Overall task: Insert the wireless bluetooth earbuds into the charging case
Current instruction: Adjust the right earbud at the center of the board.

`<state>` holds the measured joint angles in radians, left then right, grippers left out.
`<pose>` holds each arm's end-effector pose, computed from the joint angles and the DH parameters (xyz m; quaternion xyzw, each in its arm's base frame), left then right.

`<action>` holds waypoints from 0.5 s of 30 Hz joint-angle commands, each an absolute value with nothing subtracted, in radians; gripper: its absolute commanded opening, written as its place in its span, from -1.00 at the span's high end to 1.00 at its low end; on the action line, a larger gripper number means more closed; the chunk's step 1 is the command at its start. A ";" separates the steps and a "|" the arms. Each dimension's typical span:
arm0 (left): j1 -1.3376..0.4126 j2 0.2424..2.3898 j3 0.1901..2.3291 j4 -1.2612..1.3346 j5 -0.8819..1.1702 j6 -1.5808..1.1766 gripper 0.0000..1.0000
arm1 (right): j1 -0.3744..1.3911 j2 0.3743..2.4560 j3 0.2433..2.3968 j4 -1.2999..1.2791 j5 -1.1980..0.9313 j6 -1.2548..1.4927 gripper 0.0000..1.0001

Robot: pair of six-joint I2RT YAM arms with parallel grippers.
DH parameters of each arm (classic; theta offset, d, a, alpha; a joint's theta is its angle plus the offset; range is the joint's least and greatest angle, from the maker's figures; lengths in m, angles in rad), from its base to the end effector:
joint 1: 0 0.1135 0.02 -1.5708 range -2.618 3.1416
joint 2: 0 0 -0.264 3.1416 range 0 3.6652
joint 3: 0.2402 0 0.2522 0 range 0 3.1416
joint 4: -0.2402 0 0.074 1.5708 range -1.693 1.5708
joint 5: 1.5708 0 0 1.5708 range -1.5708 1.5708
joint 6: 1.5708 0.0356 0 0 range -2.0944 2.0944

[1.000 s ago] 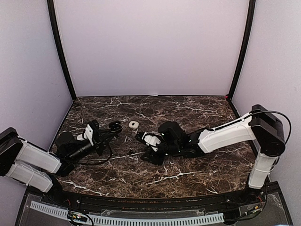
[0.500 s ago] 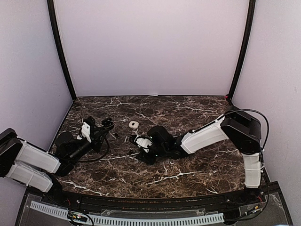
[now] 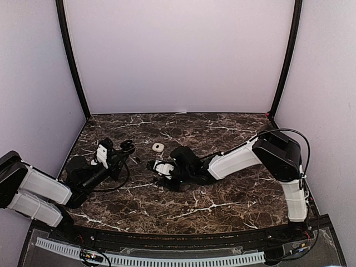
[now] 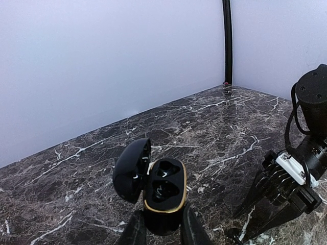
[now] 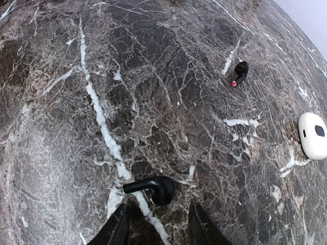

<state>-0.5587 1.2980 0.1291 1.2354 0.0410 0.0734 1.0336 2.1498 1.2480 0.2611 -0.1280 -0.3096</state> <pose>0.1766 -0.1122 0.1730 0.2265 0.6446 -0.1890 0.7053 0.2269 0.3899 0.1142 -0.5775 0.6804 0.2120 0.3983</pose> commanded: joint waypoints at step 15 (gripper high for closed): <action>-0.553 1.309 0.127 1.258 0.067 0.071 0.79 | 0.986 2.237 1.345 0.178 -0.324 -0.492 0.41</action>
